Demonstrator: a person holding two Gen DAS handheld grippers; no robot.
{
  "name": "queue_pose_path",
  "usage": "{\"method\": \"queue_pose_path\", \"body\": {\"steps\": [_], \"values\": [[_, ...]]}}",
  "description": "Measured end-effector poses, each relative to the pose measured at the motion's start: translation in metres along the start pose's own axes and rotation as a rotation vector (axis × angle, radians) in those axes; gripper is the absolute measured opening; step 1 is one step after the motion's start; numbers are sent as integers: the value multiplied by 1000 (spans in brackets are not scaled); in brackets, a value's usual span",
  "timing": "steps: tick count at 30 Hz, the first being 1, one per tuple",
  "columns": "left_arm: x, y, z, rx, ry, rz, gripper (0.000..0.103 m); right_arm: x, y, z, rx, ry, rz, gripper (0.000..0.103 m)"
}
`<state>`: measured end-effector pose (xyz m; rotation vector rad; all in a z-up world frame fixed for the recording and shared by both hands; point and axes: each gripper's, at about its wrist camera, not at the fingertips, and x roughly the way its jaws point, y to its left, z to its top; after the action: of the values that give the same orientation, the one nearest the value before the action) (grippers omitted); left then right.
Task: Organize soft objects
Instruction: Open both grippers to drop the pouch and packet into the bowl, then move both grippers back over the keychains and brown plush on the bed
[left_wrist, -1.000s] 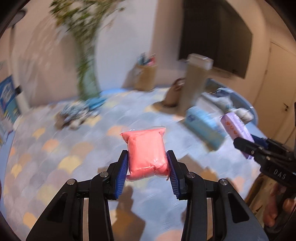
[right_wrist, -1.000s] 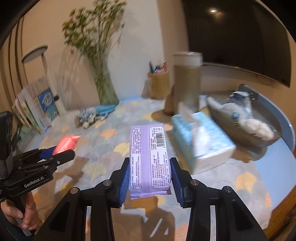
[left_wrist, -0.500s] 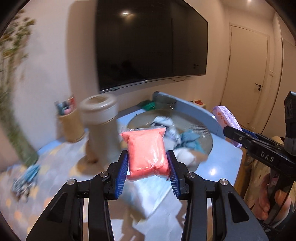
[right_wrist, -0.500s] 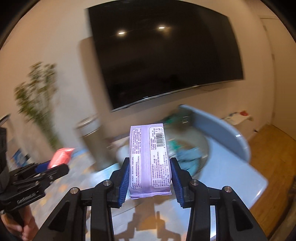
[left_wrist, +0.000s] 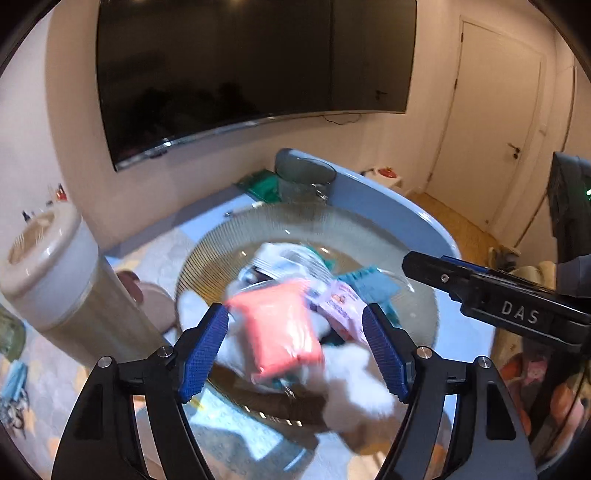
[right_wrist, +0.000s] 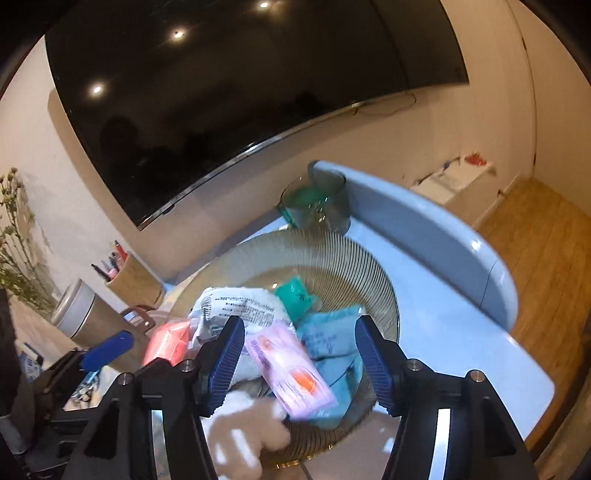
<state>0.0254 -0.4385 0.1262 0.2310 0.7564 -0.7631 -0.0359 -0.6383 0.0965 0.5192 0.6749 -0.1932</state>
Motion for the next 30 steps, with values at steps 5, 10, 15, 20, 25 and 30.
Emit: {"method": "queue_pose_path", "body": {"steps": [5,10,15,20,25,30], "values": [[-29,7,-14,-17,-14,-34,74,-10,-4,-14,1,11,-6,62],[-85,28,-36,-54,-81,-35,74,-36,16,-30,-24,-19,37,62],[-144,67,-68,-106,-98,52,74,-59,66,-53,-118,-24,83,63],[-204,120,-102,-175,-131,196,74,-78,140,-87,-257,-21,166,79],[-260,169,-141,-211,-164,491,81,-78,229,-129,-410,8,273,87],[-282,220,-187,-293,-183,565,88,-57,302,-171,-516,65,353,87]]}}
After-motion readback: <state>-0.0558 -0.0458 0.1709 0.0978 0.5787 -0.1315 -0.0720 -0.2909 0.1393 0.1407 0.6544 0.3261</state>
